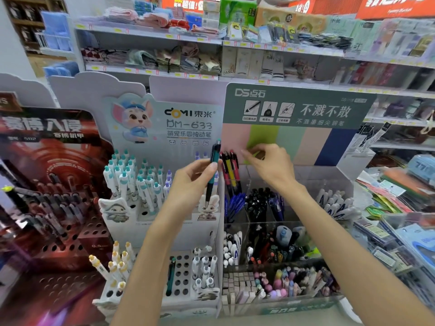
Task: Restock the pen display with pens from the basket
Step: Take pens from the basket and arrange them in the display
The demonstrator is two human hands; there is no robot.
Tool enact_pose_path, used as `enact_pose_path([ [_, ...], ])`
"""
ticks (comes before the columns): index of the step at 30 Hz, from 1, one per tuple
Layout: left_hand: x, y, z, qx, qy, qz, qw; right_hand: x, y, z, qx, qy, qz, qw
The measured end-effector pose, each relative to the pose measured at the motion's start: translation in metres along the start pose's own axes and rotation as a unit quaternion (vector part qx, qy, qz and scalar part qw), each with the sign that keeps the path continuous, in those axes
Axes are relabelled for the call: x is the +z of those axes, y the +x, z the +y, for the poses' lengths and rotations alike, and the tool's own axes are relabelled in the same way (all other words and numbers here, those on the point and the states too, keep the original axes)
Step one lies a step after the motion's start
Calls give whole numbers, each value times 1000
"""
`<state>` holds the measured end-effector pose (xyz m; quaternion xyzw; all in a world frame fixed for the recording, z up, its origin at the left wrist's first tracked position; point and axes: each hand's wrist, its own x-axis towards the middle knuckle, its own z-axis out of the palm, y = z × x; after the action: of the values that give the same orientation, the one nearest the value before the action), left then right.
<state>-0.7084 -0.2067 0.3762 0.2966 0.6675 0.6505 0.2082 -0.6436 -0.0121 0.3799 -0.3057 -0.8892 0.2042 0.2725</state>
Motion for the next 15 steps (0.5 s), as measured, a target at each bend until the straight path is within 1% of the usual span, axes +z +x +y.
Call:
enact_pose_path([
  [4,8,28,18,77,43,20,996,-5,-8,17,-3,34,-59,998],
  [6,18,43,22,114,118,35,986,-8,-14,22,-4,34,-88,996],
  [10,36,65,20,181,313,68,930,-13,-20,25,-8,55,-112,992],
  [12,41,72,15,192,389,65,899,-15,-20,25,-15,56,-120,991],
  [15,45,78,11,193,482,41,854,-17,-19,26,-25,43,-126,991],
])
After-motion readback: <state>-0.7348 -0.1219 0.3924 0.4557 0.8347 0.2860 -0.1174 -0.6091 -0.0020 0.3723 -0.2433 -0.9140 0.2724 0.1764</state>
